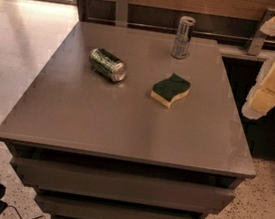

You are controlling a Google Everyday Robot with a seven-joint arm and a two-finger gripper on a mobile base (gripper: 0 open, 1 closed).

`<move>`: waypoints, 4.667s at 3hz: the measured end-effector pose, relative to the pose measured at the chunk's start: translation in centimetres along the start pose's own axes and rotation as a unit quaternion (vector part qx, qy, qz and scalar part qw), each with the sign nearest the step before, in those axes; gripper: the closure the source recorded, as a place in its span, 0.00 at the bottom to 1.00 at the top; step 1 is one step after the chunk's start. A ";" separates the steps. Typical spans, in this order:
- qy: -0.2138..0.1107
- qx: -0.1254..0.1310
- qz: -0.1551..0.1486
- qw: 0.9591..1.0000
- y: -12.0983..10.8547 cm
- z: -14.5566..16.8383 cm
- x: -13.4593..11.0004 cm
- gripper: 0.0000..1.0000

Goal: Place green can upright

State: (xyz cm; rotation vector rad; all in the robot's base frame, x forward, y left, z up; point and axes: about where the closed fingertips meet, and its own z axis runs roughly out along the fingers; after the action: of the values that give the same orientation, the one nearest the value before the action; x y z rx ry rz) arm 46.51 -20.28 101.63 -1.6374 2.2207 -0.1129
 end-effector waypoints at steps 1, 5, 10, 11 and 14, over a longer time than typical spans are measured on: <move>-0.035 -0.009 0.037 0.999 -2.7 -0.1 -3.1 0.00; -0.097 -0.078 0.193 0.973 -8.6 11.2 -21.8 0.00; -0.044 -0.114 0.196 0.973 -4.7 19.1 -26.6 0.00; 0.000 -0.113 0.158 0.981 -4.0 21.8 -28.8 0.00; 0.083 -0.085 0.158 0.980 -5.3 26.8 -30.6 0.00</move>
Offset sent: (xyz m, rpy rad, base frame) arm 0.1056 0.0843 0.0278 0.3992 0.0458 -0.2213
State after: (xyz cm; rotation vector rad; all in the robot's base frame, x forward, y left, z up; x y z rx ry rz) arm 68.16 10.80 86.02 -1.3751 2.6528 0.0291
